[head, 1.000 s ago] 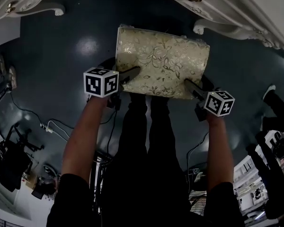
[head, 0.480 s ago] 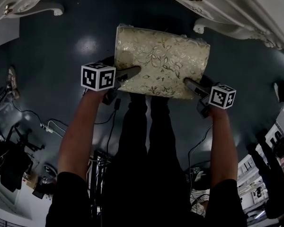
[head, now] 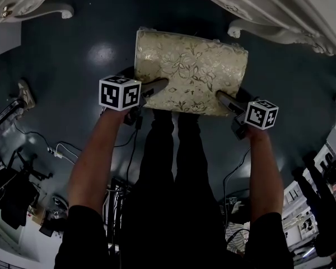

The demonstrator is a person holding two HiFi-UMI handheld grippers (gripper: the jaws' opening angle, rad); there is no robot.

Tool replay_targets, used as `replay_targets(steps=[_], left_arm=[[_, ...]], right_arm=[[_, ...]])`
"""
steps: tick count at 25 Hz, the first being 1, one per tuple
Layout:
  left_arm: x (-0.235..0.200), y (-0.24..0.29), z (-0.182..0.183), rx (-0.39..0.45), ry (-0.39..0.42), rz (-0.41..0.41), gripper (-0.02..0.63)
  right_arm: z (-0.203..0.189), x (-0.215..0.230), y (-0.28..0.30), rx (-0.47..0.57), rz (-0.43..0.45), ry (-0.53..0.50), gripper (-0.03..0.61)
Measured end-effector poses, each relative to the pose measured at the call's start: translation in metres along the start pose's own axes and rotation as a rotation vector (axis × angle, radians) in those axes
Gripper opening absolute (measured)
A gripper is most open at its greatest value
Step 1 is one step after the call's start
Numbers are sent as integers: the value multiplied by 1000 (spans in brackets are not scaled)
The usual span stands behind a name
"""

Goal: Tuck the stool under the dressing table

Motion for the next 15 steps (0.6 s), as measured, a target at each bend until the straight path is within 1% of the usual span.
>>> replay_targets(steps=[4,9,15], left_arm=[[1,-1,0,-3,-2,13,529],[3,-3,1,14,3,29,529],[2,-2,1,30,-3,18,529]], right_arm=[[-1,-2,0,13,-18,-8,416],[-2,-2,0,44,-15,-3,416],[-4,-3,-1,64,-14,5,416]])
Point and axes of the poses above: the fingertips, and each gripper's own axes: y forward along the fingers, x to its right, z out of its top, the point moved 7 cm from there along -y, backward along the fingers, and after that the axes turned 11 degrees about -x, right-handed, at the moved point
